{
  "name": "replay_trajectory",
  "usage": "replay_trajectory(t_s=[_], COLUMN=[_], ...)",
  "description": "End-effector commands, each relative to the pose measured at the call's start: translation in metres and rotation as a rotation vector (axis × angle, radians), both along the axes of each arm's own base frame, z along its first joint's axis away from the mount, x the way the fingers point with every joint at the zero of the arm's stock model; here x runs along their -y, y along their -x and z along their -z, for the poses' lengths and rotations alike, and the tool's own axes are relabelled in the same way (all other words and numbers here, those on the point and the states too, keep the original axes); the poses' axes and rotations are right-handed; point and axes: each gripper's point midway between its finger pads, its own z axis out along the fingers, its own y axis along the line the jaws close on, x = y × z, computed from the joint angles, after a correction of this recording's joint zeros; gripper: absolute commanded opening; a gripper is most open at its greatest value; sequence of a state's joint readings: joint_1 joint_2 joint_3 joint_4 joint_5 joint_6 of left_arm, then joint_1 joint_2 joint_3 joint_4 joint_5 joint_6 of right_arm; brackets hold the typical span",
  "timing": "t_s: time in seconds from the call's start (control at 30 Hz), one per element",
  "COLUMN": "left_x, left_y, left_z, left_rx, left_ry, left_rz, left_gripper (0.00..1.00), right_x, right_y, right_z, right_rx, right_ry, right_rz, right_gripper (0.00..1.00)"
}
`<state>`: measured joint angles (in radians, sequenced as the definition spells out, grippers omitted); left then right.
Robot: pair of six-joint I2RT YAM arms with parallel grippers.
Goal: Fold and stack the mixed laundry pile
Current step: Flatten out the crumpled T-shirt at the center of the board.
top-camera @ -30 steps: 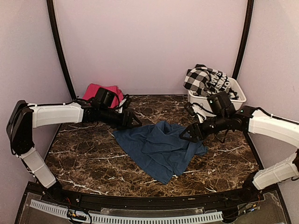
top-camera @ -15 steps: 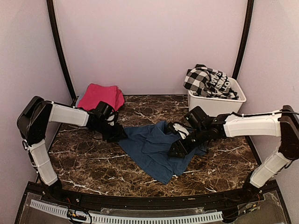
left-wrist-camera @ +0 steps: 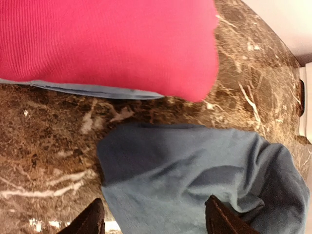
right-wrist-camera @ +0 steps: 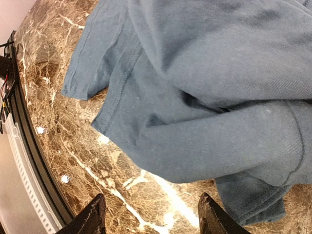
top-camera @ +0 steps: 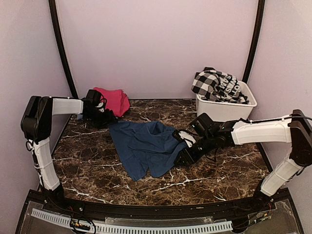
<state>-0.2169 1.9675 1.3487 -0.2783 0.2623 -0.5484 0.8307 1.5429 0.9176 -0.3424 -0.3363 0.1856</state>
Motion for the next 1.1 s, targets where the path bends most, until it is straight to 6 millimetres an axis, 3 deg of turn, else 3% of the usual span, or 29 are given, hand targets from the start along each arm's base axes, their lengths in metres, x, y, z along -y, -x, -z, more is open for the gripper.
replay_trajectory(t_s=[0.0, 0.03, 0.07, 0.1, 0.13, 0.17, 0.2, 0.33, 0.57, 0.77, 0.87, 0.97, 1.03, 1.07], left_x=[0.021, 0.024, 0.022, 0.022, 0.020, 0.020, 0.019, 0.022, 0.032, 0.042, 0.044, 0.043, 0.047, 0.051], left_y=[0.037, 0.046, 0.058, 0.066, 0.079, 0.086, 0.096, 0.123, 0.149, 0.170, 0.178, 0.188, 0.196, 0.201], left_z=[-0.066, -0.082, -0.073, -0.085, -0.074, -0.084, -0.074, -0.077, -0.077, -0.064, -0.061, -0.057, -0.056, -0.058], left_rx=[0.145, 0.177, 0.158, 0.180, 0.158, 0.176, 0.153, 0.147, 0.154, 0.124, 0.125, 0.112, 0.116, 0.128], left_ry=[-0.047, -0.020, -0.011, 0.015, 0.020, 0.041, 0.044, 0.064, 0.068, 0.062, 0.051, 0.023, 0.016, 0.009], left_rz=[0.124, 0.129, 0.129, 0.125, 0.126, 0.124, 0.126, 0.150, 0.177, 0.182, 0.185, 0.190, 0.208, 0.227], left_gripper=[0.72, 0.73, 0.73, 0.73, 0.73, 0.73, 0.73, 0.73, 0.74, 0.73, 0.71, 0.68, 0.65, 0.65], right_x=[-0.026, -0.032, -0.039, -0.046, -0.052, -0.059, -0.065, -0.088, -0.114, -0.112, -0.099, -0.085, -0.077, -0.072], right_y=[0.012, 0.016, 0.019, 0.022, 0.024, 0.028, 0.031, 0.041, 0.043, 0.043, 0.038, 0.036, 0.034, 0.029], right_z=[-0.023, -0.024, -0.025, -0.025, -0.024, -0.022, -0.017, 0.005, 0.036, 0.070, 0.091, 0.106, 0.104, 0.098], right_rx=[0.127, 0.147, 0.167, 0.185, 0.199, 0.209, 0.208, 0.198, 0.172, 0.166, 0.178, 0.179, 0.187, 0.213], right_ry=[-0.048, -0.044, -0.038, -0.027, -0.016, -0.003, 0.012, 0.064, 0.108, 0.195, 0.288, 0.362, 0.385, 0.399], right_rz=[-0.105, -0.126, -0.147, -0.169, -0.190, -0.216, -0.237, -0.313, -0.358, -0.362, -0.334, -0.305, -0.279, -0.249], right_gripper=[0.60, 0.60, 0.60, 0.59, 0.59, 0.59, 0.60, 0.63, 0.65, 0.63, 0.52, 0.25, 0.05, 0.00])
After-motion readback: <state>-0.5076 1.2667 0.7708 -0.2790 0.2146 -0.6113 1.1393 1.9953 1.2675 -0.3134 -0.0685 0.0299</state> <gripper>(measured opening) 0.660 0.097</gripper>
